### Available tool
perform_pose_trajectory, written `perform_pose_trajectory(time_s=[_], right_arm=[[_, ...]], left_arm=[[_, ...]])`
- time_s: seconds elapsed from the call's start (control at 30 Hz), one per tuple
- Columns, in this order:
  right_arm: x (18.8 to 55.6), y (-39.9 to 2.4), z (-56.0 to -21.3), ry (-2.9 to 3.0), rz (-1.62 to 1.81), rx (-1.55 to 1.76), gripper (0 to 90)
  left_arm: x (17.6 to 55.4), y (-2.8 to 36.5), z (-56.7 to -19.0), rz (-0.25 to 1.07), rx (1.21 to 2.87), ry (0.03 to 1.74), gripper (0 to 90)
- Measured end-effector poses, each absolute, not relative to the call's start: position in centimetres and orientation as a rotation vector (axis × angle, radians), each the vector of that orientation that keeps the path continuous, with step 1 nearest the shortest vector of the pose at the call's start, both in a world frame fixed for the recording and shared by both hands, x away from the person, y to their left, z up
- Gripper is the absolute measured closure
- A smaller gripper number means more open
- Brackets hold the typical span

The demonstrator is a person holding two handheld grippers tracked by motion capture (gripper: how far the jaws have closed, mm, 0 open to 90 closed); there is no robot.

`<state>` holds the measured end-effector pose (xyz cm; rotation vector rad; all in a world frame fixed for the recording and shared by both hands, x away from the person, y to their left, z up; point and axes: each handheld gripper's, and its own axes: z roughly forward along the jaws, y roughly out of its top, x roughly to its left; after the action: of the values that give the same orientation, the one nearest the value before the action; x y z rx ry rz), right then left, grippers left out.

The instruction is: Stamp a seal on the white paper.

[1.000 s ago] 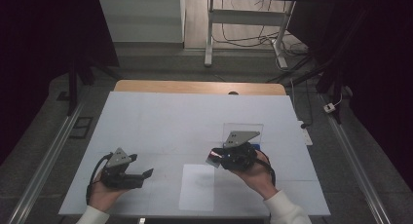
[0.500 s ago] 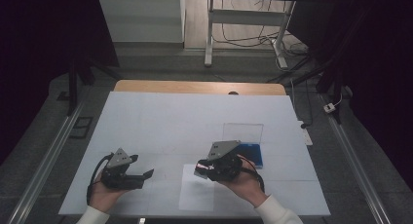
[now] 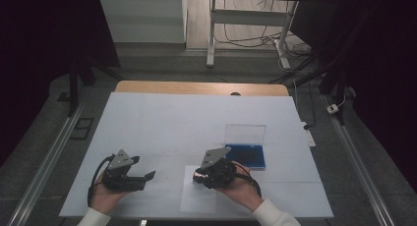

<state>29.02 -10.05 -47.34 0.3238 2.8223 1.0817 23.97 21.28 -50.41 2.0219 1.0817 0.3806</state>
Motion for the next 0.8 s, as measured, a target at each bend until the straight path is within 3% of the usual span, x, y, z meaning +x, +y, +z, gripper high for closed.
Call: perform_pose_trajectory(time_s=[0.8], right_arm=[[29.5,-9.9,-48.9,2.811,1.051,0.345,70.4]], left_arm=[[24.0,21.3,-50.5,0.386,2.025,1.085,19.7]])
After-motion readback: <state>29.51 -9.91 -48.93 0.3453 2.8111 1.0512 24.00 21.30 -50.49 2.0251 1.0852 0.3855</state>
